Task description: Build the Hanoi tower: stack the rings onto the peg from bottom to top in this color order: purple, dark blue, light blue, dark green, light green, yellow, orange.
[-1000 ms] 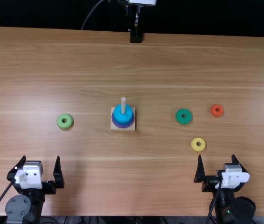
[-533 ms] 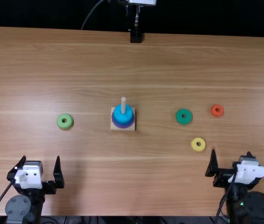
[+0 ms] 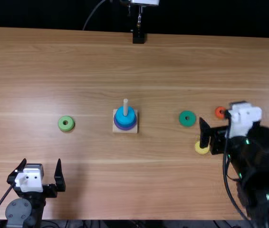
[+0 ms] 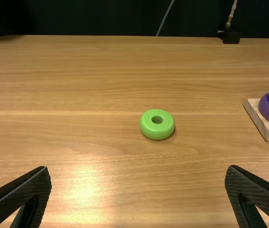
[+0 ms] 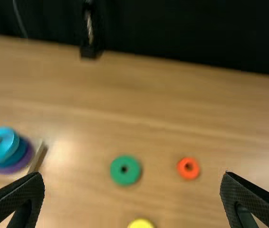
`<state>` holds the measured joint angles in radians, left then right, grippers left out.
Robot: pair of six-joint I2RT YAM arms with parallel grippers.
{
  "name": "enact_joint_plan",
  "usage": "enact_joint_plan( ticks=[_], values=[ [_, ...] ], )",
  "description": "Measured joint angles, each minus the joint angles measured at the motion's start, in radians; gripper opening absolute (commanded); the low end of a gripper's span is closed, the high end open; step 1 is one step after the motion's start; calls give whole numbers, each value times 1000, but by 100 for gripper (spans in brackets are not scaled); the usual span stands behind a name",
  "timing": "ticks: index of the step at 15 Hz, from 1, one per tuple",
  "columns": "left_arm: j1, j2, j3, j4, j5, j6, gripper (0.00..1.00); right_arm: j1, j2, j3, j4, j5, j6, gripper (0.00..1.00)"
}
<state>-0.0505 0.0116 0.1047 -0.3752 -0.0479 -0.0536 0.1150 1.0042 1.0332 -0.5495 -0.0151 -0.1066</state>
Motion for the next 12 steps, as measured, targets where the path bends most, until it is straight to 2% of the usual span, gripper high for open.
enact_joint_plan(
  ticks=[1,2,4,6,8,12],
  values=[
    [0,0,0,0,0,0,100,8,113,77,-63,0,4,100],
    [0,0,0,0,0,1,100,9,225,139,-123,0,24,100],
    [0,0,0,0,-1,0,100,9,413,190,-163,1,106,100],
    [0,0,0,0,-1,0,100,9,554,197,-169,1,172,100],
    [0,0,0,0,-1,0,100,9,649,197,-174,1,205,100],
    [0,0,0,0,0,0,100,9,739,210,-153,0,225,100]
  ],
)
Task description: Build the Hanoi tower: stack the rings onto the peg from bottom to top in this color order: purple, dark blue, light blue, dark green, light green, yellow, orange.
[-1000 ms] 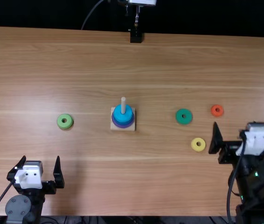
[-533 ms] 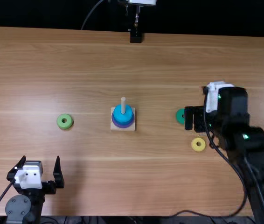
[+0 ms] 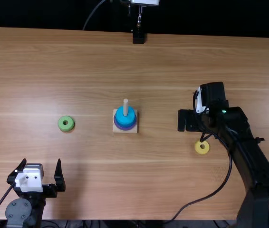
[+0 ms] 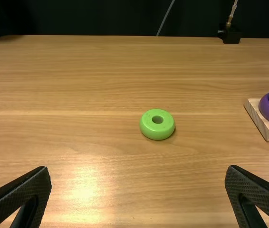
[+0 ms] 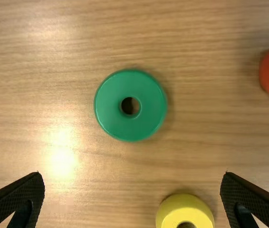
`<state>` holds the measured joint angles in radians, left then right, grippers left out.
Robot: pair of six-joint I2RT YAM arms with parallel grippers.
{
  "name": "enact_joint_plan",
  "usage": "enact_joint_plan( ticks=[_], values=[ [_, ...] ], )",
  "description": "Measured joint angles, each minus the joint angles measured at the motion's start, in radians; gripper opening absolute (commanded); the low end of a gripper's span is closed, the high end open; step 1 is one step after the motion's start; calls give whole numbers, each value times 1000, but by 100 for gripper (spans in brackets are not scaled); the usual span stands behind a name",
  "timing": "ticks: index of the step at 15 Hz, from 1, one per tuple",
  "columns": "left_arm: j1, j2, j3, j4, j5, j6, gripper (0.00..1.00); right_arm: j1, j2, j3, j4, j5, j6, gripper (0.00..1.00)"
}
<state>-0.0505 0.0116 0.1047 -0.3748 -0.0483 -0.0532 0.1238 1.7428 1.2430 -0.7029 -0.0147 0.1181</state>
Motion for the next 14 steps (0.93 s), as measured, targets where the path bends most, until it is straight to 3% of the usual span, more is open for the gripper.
enact_joint_plan(
  ticks=[14],
  values=[
    [0,0,0,0,-1,0,100,0,228,98,74,0,11,100]
  ],
)
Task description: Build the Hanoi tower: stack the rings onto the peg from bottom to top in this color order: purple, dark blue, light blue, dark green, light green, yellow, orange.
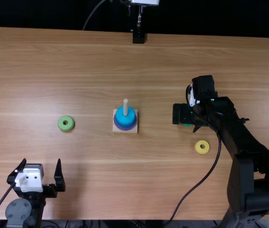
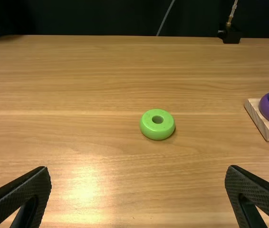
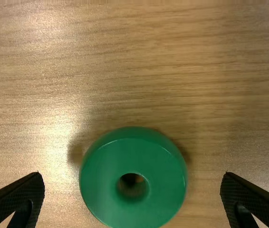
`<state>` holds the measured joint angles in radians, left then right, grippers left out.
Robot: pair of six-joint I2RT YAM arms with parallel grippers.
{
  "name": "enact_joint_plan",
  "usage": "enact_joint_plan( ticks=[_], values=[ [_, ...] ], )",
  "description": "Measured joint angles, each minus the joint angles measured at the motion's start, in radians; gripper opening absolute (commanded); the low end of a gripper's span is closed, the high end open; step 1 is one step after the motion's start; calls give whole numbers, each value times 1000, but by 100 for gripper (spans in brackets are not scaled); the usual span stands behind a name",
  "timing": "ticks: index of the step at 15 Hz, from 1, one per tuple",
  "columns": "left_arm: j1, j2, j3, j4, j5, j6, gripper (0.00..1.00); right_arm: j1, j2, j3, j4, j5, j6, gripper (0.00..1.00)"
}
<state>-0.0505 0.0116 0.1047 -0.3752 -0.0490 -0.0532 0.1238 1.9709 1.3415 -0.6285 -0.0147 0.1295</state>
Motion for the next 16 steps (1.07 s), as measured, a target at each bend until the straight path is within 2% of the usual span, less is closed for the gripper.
enact_joint_plan(
  ticks=[11,12,13,16],
  values=[
    [0,0,0,1,1,-1,100,0,16,1,0,0,0,100],
    [0,0,0,0,0,0,100,0,16,1,0,0,0,76],
    [0,0,0,0,1,0,100,0,16,1,-1,0,0,66],
    [0,0,0,0,1,-1,100,0,16,1,-1,0,0,46]
  ],
)
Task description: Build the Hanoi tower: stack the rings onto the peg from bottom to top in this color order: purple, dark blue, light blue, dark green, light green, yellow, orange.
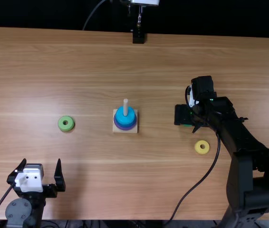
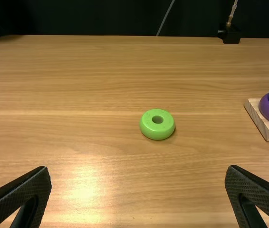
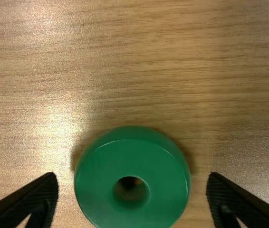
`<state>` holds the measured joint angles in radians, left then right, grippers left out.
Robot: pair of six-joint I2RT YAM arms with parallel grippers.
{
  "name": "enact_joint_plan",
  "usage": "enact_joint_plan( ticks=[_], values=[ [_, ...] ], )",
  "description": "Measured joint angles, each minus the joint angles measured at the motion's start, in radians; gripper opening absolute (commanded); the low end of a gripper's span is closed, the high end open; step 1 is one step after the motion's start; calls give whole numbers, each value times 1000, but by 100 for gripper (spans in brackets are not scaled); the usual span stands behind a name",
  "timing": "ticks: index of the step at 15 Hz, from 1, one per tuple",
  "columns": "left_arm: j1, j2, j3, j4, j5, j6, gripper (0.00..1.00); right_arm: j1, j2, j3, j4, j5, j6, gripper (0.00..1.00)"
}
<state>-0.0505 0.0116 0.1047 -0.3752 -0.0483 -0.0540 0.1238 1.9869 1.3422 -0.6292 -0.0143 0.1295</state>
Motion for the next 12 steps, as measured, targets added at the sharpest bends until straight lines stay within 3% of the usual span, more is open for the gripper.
enact_joint_plan(
  ticks=[2,5,9,12],
  values=[
    [0,0,0,0,0,1,100,0,11,0,0,0,0,36],
    [0,0,0,0,0,0,100,0,24,2,1,4,0,4],
    [0,0,0,0,0,0,100,1,24,8,-4,4,0,0],
    [0,0,0,0,0,1,100,21,24,129,-88,4,0,0]
  ],
)
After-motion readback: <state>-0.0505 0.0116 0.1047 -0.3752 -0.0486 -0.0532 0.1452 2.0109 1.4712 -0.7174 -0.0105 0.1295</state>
